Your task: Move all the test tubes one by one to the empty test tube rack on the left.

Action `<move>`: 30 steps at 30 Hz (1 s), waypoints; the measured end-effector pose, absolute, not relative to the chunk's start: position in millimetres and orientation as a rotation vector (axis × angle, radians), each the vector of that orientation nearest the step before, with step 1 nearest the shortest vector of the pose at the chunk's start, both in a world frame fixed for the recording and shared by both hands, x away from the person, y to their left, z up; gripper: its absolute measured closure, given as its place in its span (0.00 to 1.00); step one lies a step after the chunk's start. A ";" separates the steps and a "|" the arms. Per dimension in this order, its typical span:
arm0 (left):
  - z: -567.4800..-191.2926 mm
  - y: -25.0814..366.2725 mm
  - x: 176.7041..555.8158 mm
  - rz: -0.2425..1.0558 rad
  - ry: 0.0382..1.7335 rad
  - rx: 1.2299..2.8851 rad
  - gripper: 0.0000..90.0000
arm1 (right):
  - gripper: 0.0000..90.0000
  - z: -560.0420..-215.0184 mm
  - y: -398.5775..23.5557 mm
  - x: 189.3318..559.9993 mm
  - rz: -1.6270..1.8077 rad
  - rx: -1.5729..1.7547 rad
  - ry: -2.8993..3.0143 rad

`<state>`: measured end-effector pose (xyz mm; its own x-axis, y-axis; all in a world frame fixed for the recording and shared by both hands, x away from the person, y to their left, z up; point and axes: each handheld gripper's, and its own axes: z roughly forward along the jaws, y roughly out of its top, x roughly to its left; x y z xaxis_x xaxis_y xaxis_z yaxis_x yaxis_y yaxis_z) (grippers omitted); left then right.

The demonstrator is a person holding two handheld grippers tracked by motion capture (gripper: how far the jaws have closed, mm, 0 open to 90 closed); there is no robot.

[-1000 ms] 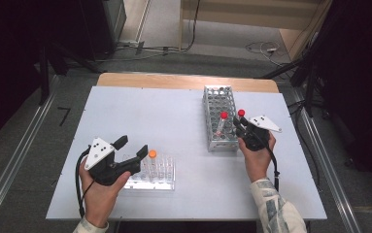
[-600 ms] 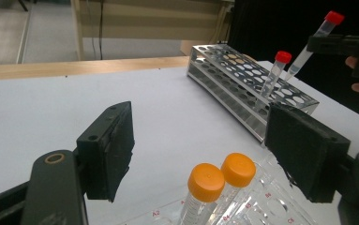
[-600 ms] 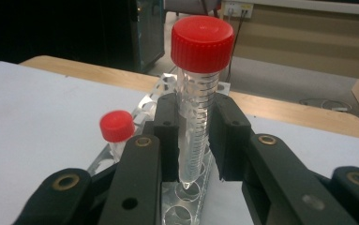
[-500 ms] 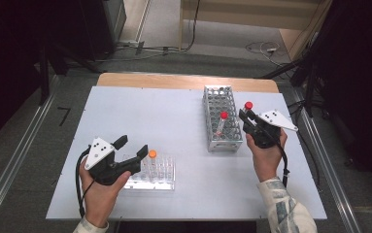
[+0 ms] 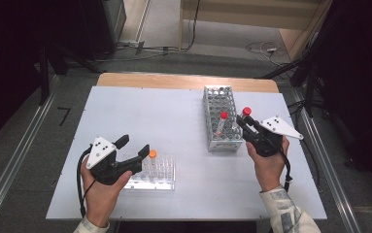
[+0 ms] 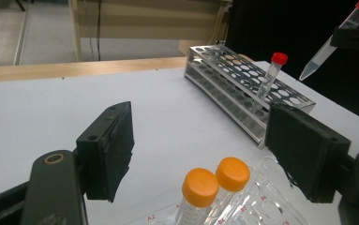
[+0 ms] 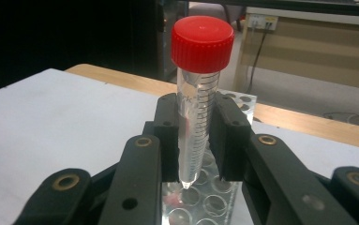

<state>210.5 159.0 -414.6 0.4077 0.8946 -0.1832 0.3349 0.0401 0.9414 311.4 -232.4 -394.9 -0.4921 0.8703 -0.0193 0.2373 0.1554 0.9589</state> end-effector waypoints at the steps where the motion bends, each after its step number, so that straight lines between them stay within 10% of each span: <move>1: -414.3 158.8 210.5 0.616 1.136 1.527 0.28 | 0.79 -395.2 -231.8 310.1 1.363 1.051 1.840; 30: -401.5 142.4 235.2 0.617 1.103 1.530 0.36 | 0.79 -418.9 -127.9 310.4 1.391 0.870 2.093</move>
